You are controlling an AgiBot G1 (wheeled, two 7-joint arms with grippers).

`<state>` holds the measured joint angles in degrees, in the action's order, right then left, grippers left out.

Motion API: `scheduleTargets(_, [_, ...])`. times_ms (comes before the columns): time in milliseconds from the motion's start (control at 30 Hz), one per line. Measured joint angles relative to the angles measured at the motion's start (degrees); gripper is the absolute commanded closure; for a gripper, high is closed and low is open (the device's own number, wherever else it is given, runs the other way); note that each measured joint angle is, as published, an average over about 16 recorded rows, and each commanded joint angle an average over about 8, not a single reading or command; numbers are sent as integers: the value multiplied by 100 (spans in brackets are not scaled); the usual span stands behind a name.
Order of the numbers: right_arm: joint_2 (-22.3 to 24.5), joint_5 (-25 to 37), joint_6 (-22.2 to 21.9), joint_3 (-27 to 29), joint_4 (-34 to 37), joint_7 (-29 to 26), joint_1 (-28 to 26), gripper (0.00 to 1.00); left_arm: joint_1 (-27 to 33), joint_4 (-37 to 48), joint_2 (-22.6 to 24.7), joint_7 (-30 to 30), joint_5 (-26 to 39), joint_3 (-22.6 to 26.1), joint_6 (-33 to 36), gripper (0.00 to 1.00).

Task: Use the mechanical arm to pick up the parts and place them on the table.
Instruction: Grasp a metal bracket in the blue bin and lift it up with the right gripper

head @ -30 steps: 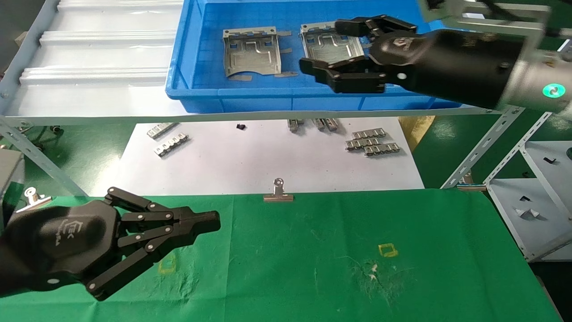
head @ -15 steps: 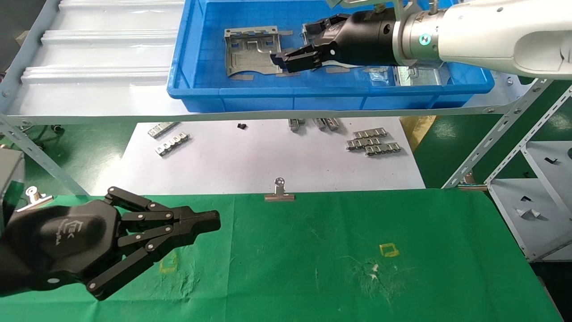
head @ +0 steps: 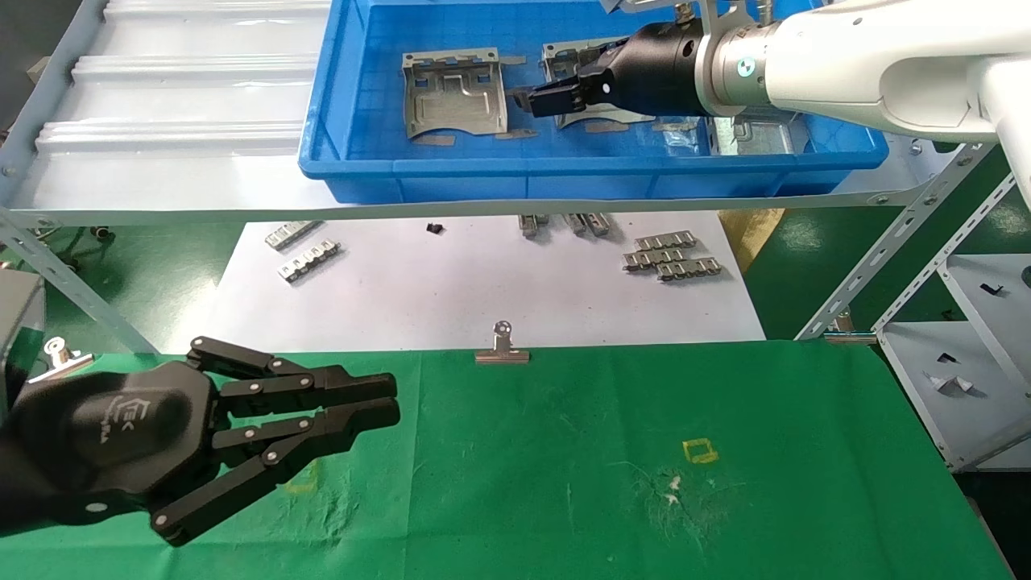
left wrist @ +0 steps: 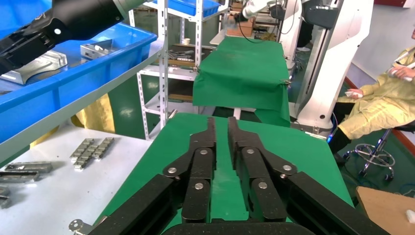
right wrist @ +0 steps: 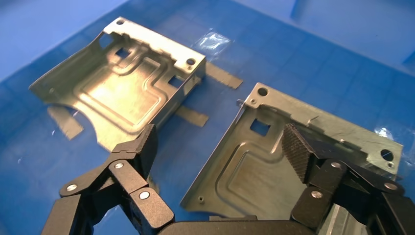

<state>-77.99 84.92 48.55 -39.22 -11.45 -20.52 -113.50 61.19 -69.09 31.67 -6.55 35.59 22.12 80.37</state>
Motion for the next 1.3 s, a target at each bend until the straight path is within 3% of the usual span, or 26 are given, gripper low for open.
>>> scheduleTargets(667, [-5,-231,-471,-637,-316,-538,185,100,0,0,0,0,0,0,0,0])
scheduleTargets(1300, [46,-560,-458,-1038,-252,-304,74,100,0,0,0,0,0,0,0,0])
